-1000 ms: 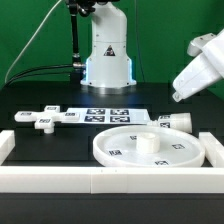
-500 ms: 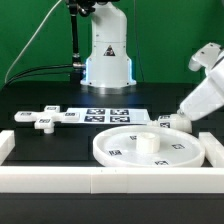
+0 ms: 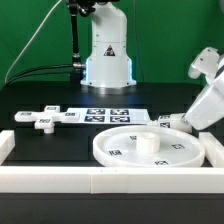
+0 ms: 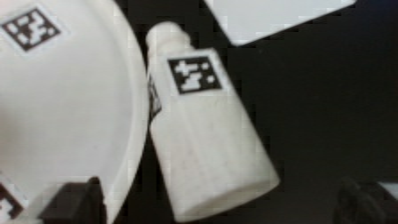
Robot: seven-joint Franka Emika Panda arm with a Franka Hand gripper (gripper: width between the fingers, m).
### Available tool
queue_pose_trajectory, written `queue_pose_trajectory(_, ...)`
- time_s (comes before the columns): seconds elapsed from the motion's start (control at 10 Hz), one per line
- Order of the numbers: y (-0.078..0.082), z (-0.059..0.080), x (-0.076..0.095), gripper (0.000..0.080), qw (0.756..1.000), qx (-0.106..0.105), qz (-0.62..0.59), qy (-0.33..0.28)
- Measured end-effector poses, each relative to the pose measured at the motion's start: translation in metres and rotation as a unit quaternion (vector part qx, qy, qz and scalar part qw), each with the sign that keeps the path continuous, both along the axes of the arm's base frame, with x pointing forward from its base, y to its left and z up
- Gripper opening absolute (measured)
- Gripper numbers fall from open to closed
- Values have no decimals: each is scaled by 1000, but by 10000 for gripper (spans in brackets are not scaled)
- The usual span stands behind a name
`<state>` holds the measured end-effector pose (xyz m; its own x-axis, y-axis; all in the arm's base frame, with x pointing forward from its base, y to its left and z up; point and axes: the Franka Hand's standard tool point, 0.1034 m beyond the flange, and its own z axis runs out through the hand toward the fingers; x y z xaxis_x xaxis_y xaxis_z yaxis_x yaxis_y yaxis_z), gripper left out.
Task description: Assemble round table
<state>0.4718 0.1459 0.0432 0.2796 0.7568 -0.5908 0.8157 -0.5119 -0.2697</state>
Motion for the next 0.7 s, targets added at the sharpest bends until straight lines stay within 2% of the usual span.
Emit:
queue_pose_trajectory(0.1, -1, 2, 6, 649, 999, 27, 22, -24)
queue_pose_trajectory(0.2, -6, 6, 7, 649, 999, 35, 24, -34)
queue_pose_trajectory(0.7, -6, 1, 8, 649, 998, 34, 16, -41)
